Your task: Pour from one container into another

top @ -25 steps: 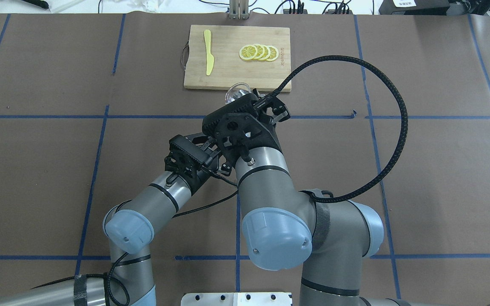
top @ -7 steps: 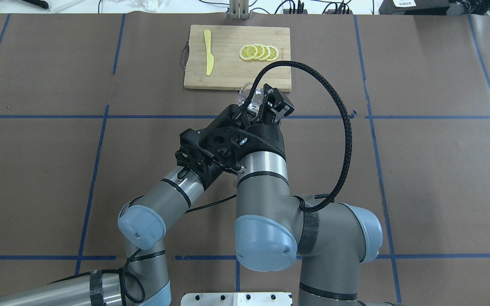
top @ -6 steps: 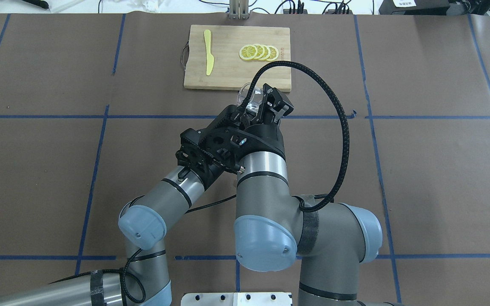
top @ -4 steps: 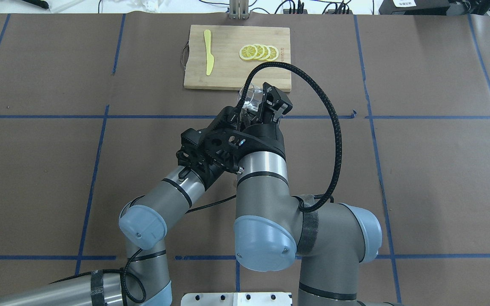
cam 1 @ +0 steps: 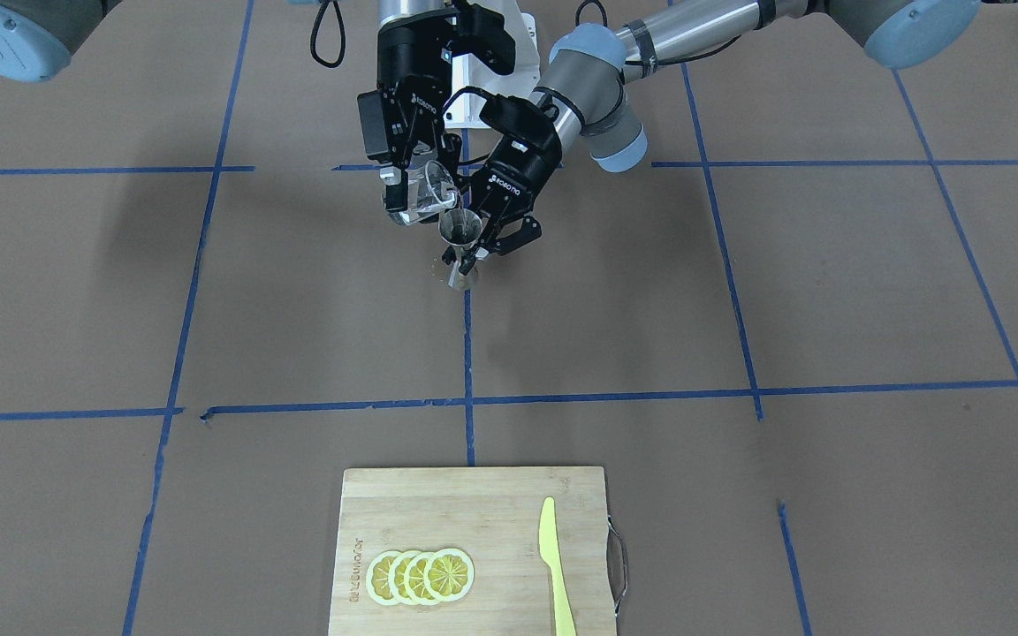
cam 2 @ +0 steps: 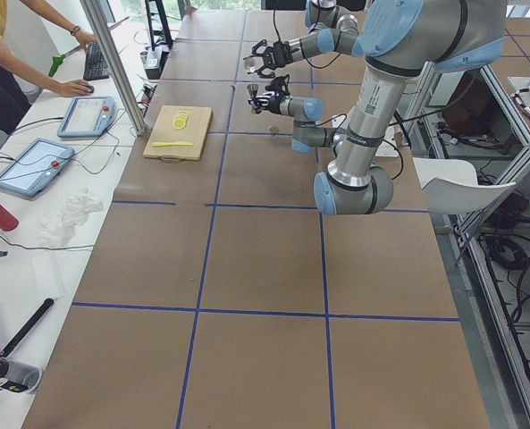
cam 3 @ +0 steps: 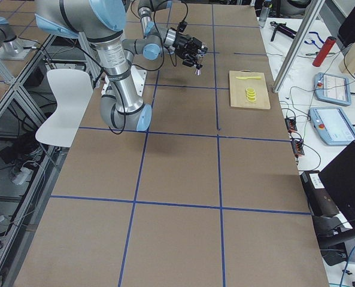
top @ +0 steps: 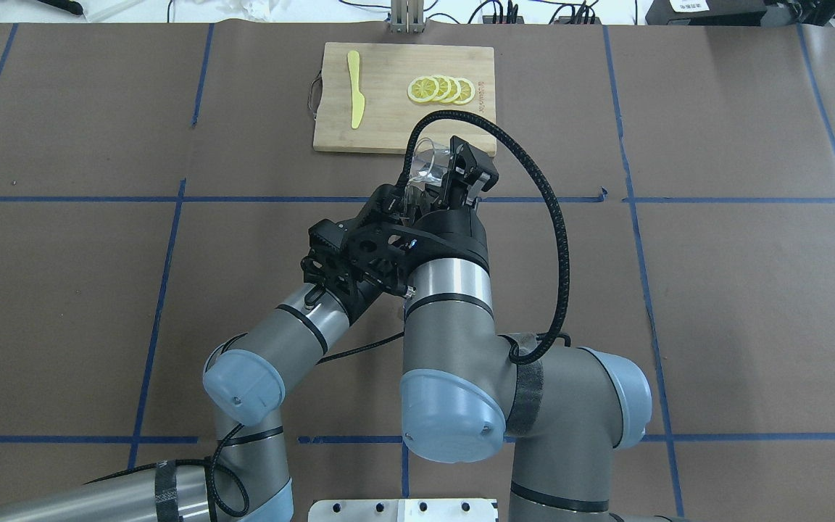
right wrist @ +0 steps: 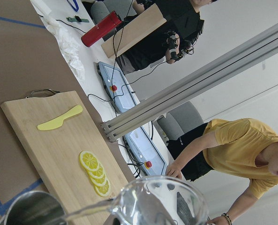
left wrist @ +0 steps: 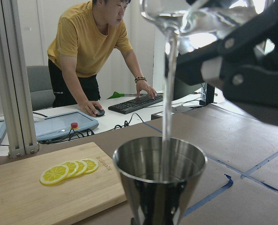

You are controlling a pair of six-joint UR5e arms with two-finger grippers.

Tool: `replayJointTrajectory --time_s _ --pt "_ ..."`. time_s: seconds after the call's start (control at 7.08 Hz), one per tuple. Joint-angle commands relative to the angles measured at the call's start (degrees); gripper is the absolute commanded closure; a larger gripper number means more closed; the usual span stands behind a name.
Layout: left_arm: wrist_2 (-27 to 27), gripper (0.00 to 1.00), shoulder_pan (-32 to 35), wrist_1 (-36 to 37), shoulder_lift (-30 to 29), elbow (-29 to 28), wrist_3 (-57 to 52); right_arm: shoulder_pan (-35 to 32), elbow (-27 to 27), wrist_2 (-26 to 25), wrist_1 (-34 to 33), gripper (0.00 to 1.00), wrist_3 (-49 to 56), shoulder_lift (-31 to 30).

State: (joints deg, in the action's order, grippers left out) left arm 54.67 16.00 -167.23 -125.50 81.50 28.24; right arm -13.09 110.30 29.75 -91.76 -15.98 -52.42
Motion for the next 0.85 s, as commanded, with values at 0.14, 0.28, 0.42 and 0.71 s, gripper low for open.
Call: replayJointTrajectory --time_s 0.14,0.28,0.42,0.71 --pt "0.0 1.0 0.0 0.2 -0.1 0.0 0.0 0.3 0.0 -1.1 0.1 1.0 0.4 -0.4" --pt "0.0 1.0 0.0 0.2 -0.1 0.0 0.0 0.3 0.2 -1.1 0.5 1.0 -0.4 -0.5" --pt "0.0 1.0 0.0 0.2 -0.1 0.0 0.0 0.3 0.4 -1.0 0.8 1.0 -1.6 -0.4" --pt "-0.1 1.0 0.0 0.2 -0.2 0.2 0.1 0.3 0.4 -1.0 0.9 1.0 -9.2 -0.5"
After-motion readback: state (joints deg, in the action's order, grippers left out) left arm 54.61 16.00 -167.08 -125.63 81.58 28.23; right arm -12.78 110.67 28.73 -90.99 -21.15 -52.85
